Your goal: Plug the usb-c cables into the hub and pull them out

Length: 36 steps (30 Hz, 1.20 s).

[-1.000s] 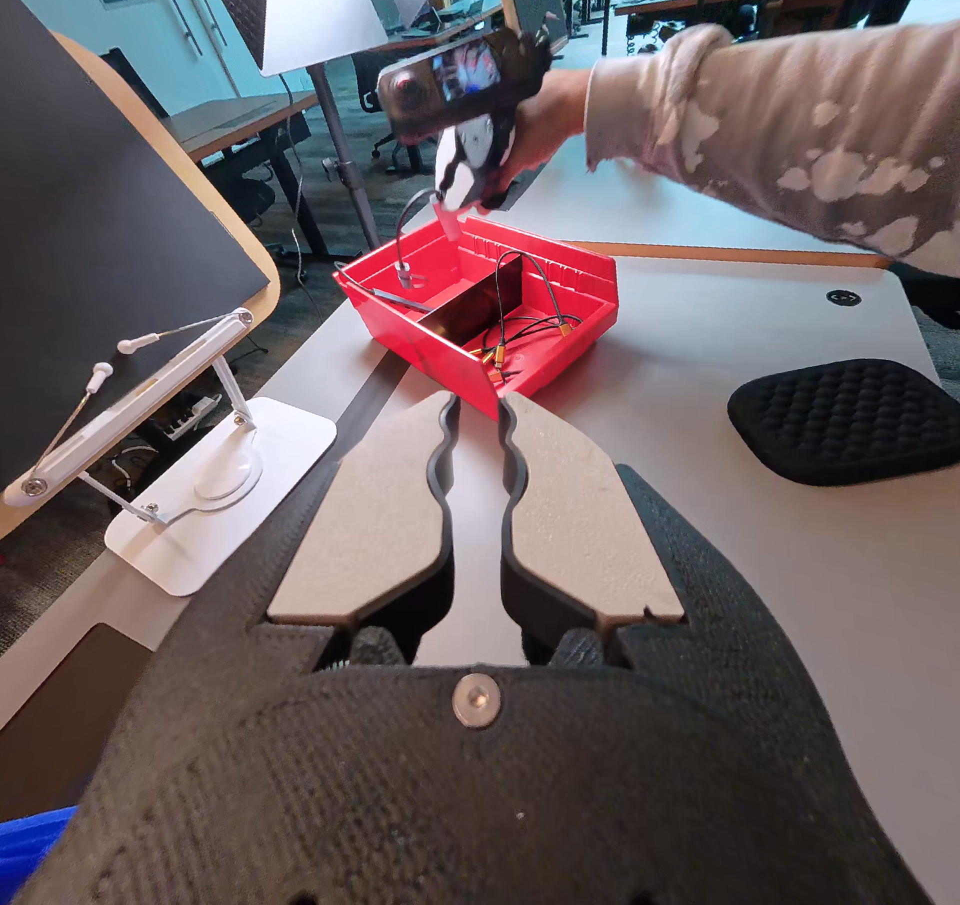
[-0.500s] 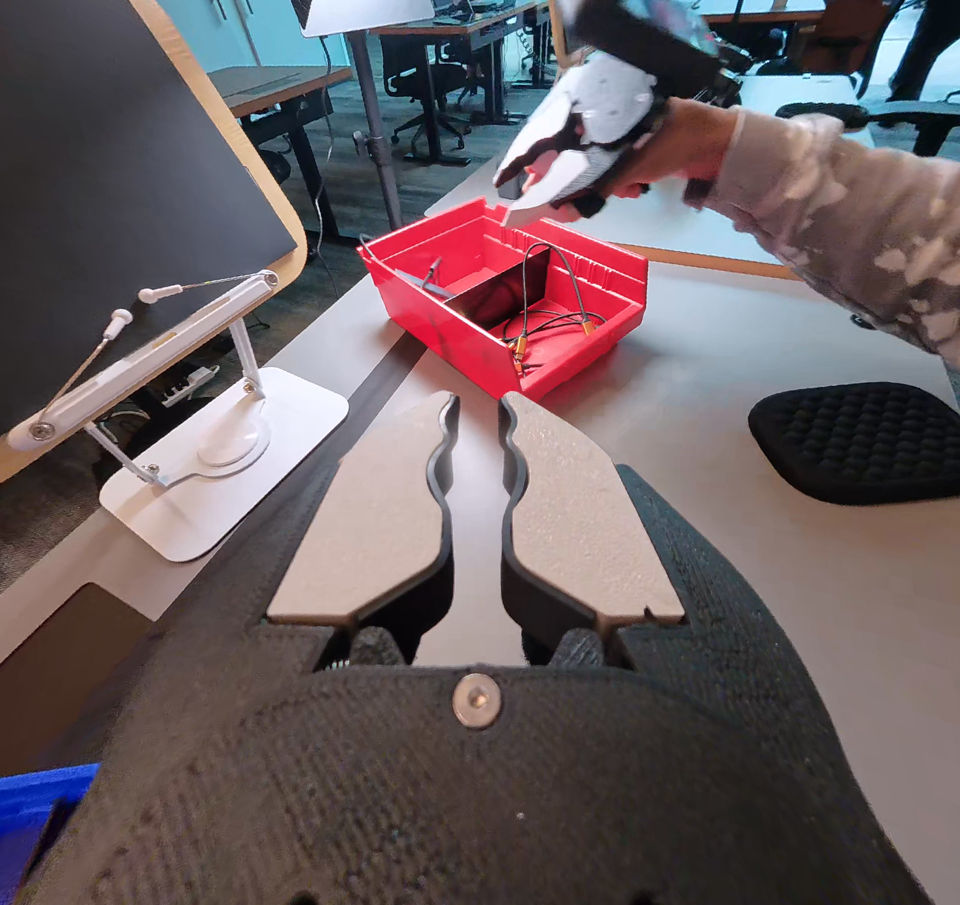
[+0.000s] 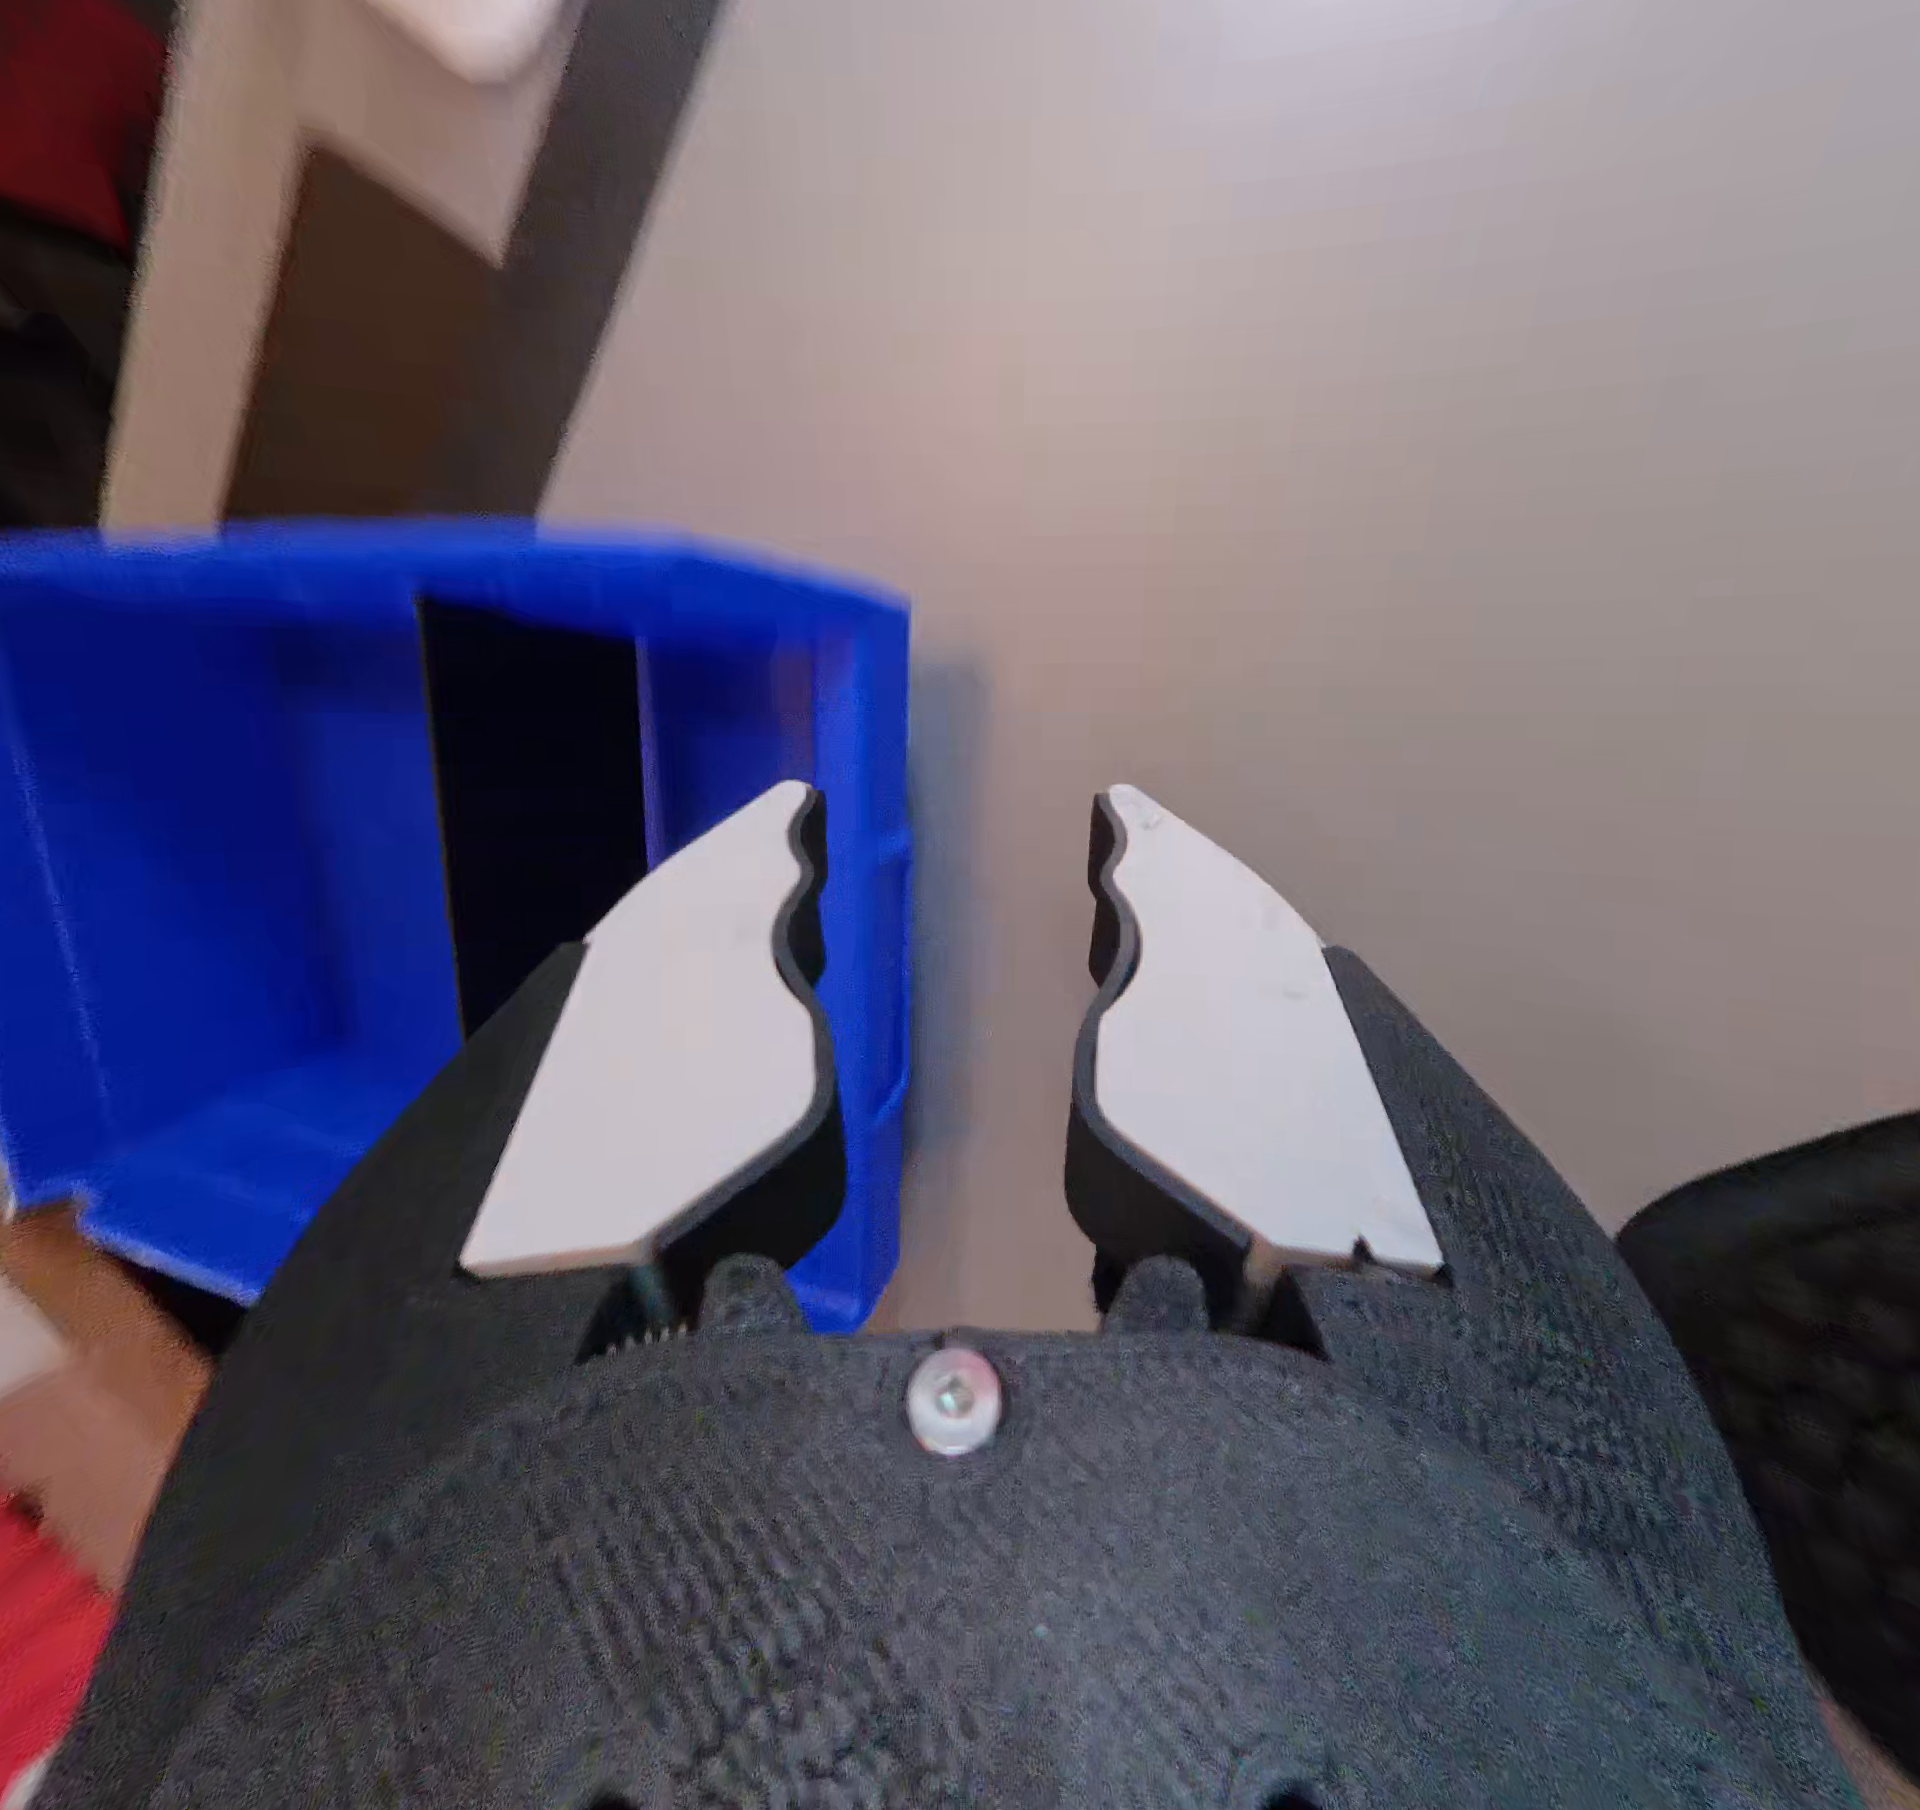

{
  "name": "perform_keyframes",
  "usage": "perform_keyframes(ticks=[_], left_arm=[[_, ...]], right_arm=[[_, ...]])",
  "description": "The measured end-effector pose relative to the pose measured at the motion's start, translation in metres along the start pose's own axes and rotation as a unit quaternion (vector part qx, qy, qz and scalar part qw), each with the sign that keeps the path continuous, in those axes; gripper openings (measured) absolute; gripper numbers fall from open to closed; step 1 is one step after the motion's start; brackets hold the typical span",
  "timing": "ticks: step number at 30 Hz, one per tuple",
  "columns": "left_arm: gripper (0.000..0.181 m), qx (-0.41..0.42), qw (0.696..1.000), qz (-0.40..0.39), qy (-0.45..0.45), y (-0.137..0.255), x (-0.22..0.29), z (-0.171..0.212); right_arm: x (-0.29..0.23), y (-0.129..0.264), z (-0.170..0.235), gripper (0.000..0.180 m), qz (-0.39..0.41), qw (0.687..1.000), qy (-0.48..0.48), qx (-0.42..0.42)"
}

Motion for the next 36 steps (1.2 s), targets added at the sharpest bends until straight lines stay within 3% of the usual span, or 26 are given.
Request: perform_keyframes(ticks=[1, 5, 8, 11, 16, 21, 28, 32, 36], left_arm=[[0.051, -0.034, 0.999, -0.003, 0.001, -0.008, -0.004, 0.02], [0.062, -0.114, 0.993, -0.005, 0.006, -0.041, -0.009, 0.076], [0.056, -0.121, 0.992, -0.022, 0.001, -0.06, -0.015, 0.086], [0.03, -0.101, 0.994, -0.043, 0.003, -0.068, -0.027, 0.078], [0.029, -0.058, 0.997, -0.037, -0.021, -0.07, -0.013, 0.056], [0.028, -0.013, 0.995, -0.03, -0.099, -0.057, 0.044, 0.03], [0.029, 0.058, 0.97, -0.026, -0.234, -0.054, 0.113, -0.045], [0.037, 0.116, 0.969, -0.041, -0.214, -0.048, 0.12, -0.073], [0.037, 0.282, 0.956, 0.03, -0.079, -0.003, 0.148, -0.087]], right_arm=[[0.0, -0.005, -0.001, 0.032, -0.005, 1.0, 0.008, -0.008], [-0.001, -0.011, -0.006, 0.028, -0.021, 1.0, 0.013, -0.007], [-0.002, -0.011, -0.006, 0.028, -0.021, 1.0, 0.015, -0.004], [-0.002, -0.011, -0.004, 0.028, -0.021, 0.999, 0.025, -0.009], [-0.015, -0.003, -0.003, 0.028, -0.021, 0.999, 0.039, 0.001], [-0.078, 0.022, -0.022, 0.029, -0.023, 0.995, 0.089, 0.044], [-0.152, 0.054, -0.042, 0.03, 0.01, 0.986, 0.152, 0.073], [-0.162, 0.093, -0.046, 0.038, 0.044, 0.986, 0.059, 0.152], [-0.141, 0.161, -0.016, 0.032, 0.092, 0.943, -0.143, 0.287]])
Point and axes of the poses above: each gripper's, where its closed fingertips meet, y back along the fingers, z out of its underside, x = y × z across the jaws, the point moved 1 cm from there along y, back along the fingers
